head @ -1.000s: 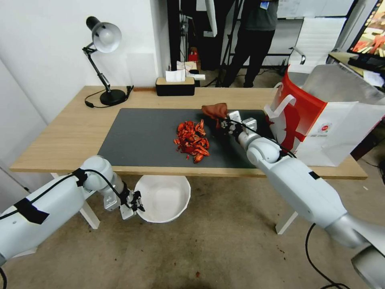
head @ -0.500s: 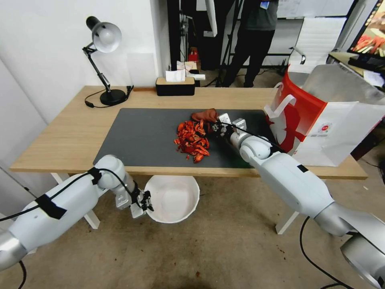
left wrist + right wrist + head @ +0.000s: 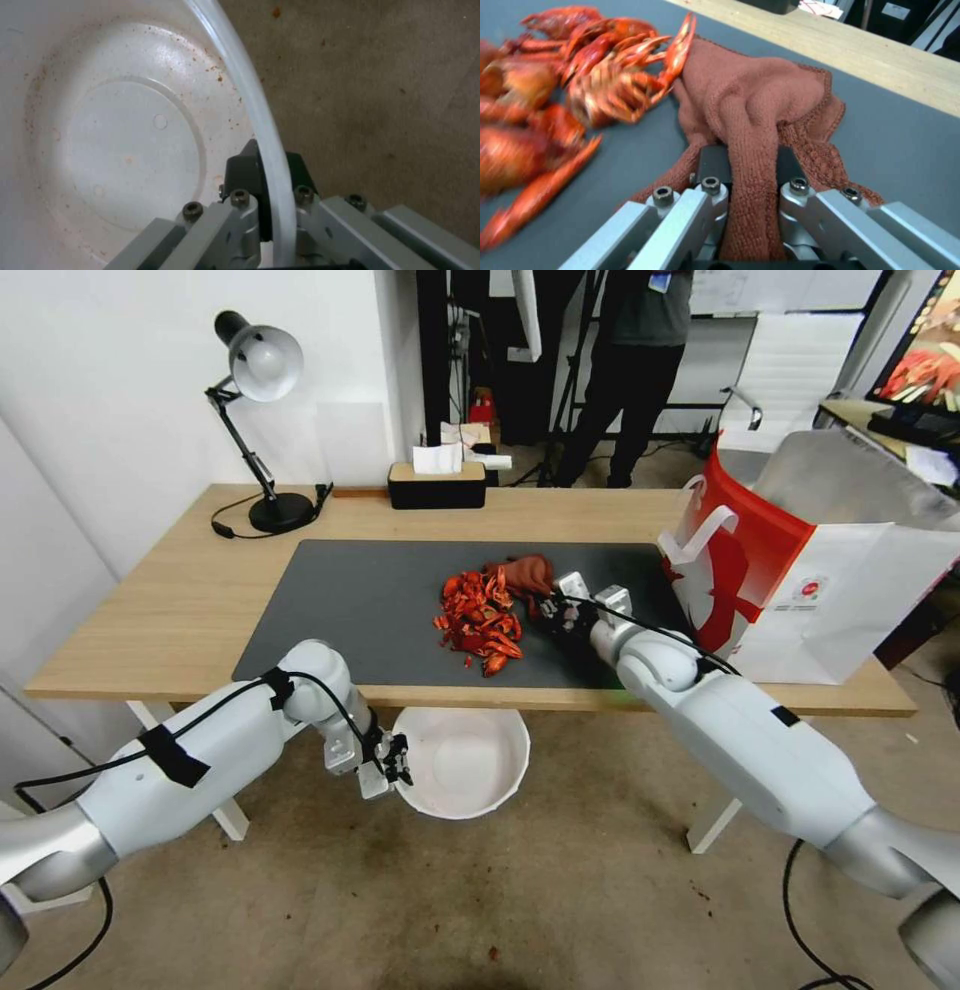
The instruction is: Sweep shrimp from table into container with towel, then put container into takeout bag.
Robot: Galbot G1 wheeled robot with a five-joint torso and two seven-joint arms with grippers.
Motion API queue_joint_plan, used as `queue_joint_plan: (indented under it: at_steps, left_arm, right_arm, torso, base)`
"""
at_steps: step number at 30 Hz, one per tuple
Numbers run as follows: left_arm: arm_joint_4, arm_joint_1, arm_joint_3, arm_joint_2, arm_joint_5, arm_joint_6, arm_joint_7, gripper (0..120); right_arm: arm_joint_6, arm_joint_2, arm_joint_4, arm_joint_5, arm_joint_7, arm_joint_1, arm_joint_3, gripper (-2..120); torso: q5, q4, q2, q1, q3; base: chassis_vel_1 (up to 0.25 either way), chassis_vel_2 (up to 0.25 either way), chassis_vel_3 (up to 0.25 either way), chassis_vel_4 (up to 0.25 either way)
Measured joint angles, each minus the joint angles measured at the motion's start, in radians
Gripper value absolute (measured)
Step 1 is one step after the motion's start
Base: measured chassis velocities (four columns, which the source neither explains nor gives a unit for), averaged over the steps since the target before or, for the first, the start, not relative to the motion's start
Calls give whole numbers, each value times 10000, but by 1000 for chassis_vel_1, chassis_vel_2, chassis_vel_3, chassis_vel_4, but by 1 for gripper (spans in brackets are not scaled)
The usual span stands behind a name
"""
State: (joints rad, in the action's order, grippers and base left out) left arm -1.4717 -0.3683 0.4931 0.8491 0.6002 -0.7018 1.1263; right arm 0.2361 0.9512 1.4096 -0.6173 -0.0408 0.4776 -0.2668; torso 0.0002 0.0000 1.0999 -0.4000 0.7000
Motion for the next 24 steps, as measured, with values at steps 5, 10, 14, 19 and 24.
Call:
queue_joint_plan:
  at_steps: [5, 10, 14, 19, 24]
  left_arm:
    - [2, 253, 192, -3, -105, 17, 13, 0]
    - [-7, 342, 256, -31, -169, 22, 25, 0]
    - [-26, 370, 274, -136, -241, 23, 39, 0]
    - [-28, 371, 275, -143, -258, 22, 41, 0]
    - [-8, 369, 276, -139, -266, 22, 43, 0]
  right_arm:
    - [1, -535, 609, -4, -261, 384, 85, 5]
    - [3, -784, 938, -8, -402, 534, 99, 5]
    - [8, -1154, 1455, -9, -562, 791, 123, 5]
    - [18, -1397, 1886, -10, -674, 1007, 175, 5]
    - [41, -1621, 2318, -12, -762, 1280, 257, 5]
  torso:
    - [0, -1, 2, 1, 0]
    - [0, 0, 2, 2, 0]
    - [-1, 2, 2, 2, 0]
    - [-1, 0, 2, 1, 0]
    - [-2, 0, 2, 2, 0]
  base:
    - [0, 0, 0, 0]
    - [0, 0, 0, 0]
    - [0, 0, 0, 0]
    - [0, 0, 0, 0]
    - [0, 0, 0, 0]
